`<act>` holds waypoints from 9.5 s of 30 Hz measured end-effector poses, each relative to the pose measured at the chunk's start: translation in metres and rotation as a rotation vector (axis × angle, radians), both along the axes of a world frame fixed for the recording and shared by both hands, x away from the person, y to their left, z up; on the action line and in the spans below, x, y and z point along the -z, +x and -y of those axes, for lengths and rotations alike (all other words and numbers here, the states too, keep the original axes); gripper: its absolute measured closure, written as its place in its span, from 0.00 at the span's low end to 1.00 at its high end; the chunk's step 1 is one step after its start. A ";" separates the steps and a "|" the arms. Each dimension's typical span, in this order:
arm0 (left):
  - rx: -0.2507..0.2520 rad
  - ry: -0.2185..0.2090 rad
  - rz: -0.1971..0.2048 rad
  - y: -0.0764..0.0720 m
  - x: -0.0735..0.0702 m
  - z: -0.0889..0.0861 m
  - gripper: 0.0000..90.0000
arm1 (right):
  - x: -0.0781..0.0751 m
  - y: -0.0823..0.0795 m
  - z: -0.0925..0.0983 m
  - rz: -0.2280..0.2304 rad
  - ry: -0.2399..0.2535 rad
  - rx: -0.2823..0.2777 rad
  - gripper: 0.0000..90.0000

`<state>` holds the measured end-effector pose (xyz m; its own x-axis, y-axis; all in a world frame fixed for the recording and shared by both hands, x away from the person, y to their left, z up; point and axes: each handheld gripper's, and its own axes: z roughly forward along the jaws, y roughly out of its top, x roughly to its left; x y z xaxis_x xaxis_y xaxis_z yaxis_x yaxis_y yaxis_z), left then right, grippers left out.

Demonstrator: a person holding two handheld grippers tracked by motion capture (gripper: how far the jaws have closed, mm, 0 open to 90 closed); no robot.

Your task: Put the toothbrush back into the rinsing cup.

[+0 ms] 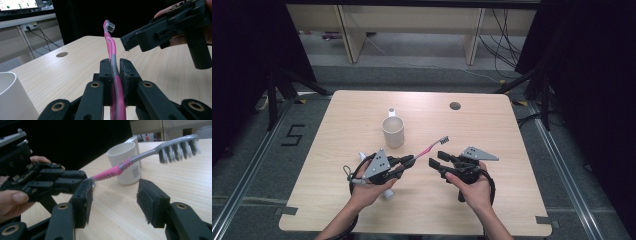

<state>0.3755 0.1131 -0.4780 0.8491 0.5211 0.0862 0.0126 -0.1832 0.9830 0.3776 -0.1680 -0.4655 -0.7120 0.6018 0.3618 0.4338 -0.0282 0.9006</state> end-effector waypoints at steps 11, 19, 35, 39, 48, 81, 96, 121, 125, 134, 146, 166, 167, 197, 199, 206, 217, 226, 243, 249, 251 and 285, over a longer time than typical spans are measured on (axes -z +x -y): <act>-0.007 -0.011 0.004 0.000 0.000 0.001 0.89 | 0.003 0.011 -0.011 -0.041 0.079 0.006 0.49; -0.003 -0.012 0.003 0.000 0.002 0.002 0.89 | 0.002 0.020 -0.015 -0.070 0.124 0.007 0.49; -0.015 -0.005 -0.010 -0.004 0.008 0.013 0.89 | -0.001 0.029 -0.020 -0.100 0.173 0.035 0.71; -0.023 0.006 -0.015 -0.004 0.010 0.017 0.89 | -0.003 0.028 -0.020 -0.103 0.188 0.042 0.80; -0.016 0.064 -0.045 0.000 0.001 0.028 0.80 | -0.019 0.025 -0.024 -0.027 0.174 -0.002 0.90; -0.262 -0.009 -0.025 -0.025 -0.003 -0.071 0.38 | -0.076 0.047 -0.024 0.199 -0.011 0.074 0.90; -0.347 -0.056 -0.030 -0.028 0.014 -0.089 0.34 | -0.087 0.053 -0.030 0.223 -0.015 0.092 0.90; -0.167 0.014 -0.012 0.034 -0.076 0.015 0.58 | -0.096 0.061 -0.065 0.273 -0.072 0.040 0.90; -0.181 -0.003 -0.006 0.039 -0.077 0.021 0.64 | -0.097 0.060 -0.066 0.258 -0.045 0.045 0.90; -0.229 -0.031 0.020 0.044 -0.078 0.023 0.77 | -0.097 0.062 -0.073 0.270 -0.043 0.049 0.90; -0.239 -0.052 0.016 0.046 -0.080 0.025 0.86 | -0.094 0.063 -0.078 0.280 -0.069 0.052 0.90; -0.267 -0.070 -0.004 0.055 -0.076 0.015 0.92 | -0.097 0.060 -0.074 0.244 -0.073 0.079 0.46; -0.267 -0.070 -0.004 0.055 -0.076 0.015 0.92 | -0.097 0.060 -0.074 0.244 -0.073 0.079 0.46; -0.360 -0.137 0.061 0.095 -0.082 -0.026 0.92 | -0.027 0.025 0.049 0.213 -0.129 0.235 0.44; -0.358 -0.147 0.066 0.097 -0.083 -0.027 0.92 | -0.024 0.024 0.051 0.209 -0.121 0.243 0.44; -0.360 -0.158 0.086 0.107 -0.088 -0.027 0.91 | -0.012 0.022 0.057 0.236 -0.141 0.271 0.44; -0.365 -0.173 0.092 0.127 -0.092 -0.027 0.91 | -0.004 0.020 0.058 0.216 -0.139 0.281 0.44; -0.393 -0.161 0.070 0.151 -0.085 -0.033 0.91 | -0.003 0.021 0.061 0.223 -0.144 0.283 0.44; -0.440 -0.164 0.027 0.177 -0.064 -0.039 0.91 | -0.003 0.020 0.063 0.193 -0.158 0.286 0.44; -0.442 -0.154 0.019 0.181 -0.058 -0.040 0.91 | -0.003 0.018 0.062 0.182 -0.152 0.296 0.44; -0.442 -0.150 0.023 0.182 -0.057 -0.041 0.91 | -0.002 0.019 0.061 0.188 -0.138 0.297 0.44; -0.444 -0.076 -0.097 0.188 -0.033 -0.043 0.91 | 0.002 0.022 0.058 0.171 -0.146 0.268 0.44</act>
<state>0.5638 0.1563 -0.4454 0.5444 0.8381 -0.0348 0.1662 -0.0671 0.9838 0.3993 -0.2264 -0.4671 -0.5642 0.8123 0.1475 0.2710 0.0134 0.9625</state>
